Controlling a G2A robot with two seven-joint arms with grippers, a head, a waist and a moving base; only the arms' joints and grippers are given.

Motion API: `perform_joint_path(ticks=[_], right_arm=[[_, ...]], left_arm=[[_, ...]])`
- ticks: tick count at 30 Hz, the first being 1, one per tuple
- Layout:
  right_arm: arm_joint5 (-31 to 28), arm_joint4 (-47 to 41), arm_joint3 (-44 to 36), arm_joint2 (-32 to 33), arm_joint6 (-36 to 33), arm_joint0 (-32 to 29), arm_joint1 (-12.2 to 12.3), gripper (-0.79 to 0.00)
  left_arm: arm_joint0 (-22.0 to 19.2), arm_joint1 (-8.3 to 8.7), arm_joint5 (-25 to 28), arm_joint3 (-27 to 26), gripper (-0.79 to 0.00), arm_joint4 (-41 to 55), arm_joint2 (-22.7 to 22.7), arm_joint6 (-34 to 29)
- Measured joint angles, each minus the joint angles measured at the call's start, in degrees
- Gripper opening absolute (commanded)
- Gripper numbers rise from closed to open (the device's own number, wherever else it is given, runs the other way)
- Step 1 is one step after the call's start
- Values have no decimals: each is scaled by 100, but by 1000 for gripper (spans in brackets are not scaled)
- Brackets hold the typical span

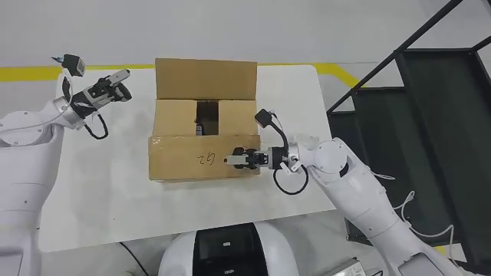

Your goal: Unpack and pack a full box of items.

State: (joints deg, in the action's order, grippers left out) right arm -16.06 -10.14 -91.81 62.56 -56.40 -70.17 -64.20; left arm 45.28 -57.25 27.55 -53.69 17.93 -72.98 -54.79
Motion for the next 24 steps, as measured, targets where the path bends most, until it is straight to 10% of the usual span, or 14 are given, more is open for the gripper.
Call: perform_joint_path(ticks=[24], right_arm=[[-57,-58,-58,44,72,-25,43,0]], left_arm=[[-1573,-1043,2414,2669,0,508,1581,225]])
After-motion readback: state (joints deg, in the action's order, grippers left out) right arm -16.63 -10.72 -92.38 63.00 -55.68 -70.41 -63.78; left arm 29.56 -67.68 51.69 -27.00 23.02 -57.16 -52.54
